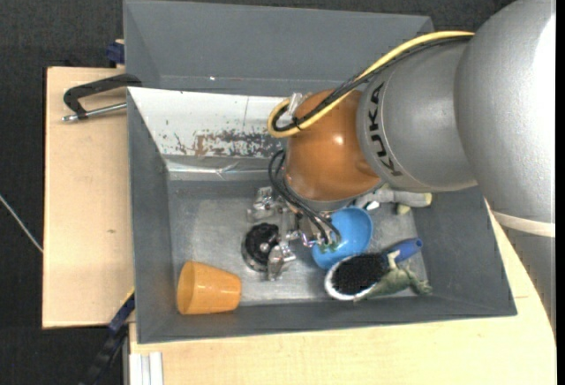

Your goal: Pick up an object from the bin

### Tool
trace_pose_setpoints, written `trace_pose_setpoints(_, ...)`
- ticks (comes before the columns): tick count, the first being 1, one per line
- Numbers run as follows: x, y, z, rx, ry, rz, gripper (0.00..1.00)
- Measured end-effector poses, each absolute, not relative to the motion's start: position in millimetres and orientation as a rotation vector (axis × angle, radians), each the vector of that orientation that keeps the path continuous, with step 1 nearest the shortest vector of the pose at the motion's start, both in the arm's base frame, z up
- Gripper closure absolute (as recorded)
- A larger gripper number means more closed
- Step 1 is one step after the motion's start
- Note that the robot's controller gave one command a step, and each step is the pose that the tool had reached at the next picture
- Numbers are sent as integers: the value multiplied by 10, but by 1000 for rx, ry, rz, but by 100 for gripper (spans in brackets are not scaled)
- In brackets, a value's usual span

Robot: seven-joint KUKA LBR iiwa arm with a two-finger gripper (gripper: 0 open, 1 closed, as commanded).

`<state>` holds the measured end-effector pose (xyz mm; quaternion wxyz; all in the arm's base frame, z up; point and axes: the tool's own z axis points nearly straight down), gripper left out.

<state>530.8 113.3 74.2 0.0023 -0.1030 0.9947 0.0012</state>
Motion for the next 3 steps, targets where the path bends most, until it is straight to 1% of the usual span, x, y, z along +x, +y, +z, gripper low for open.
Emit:
trace_pose_setpoints(1, 5325, 1145, 758, -324, 3114, 7, 100)
trace_pose_setpoints(2, 5353, 1156, 1325, -324, 3113, 4, 100)
trace_pose_setpoints(3, 5372, 1167, 1658, -323, 3115, 3, 100)
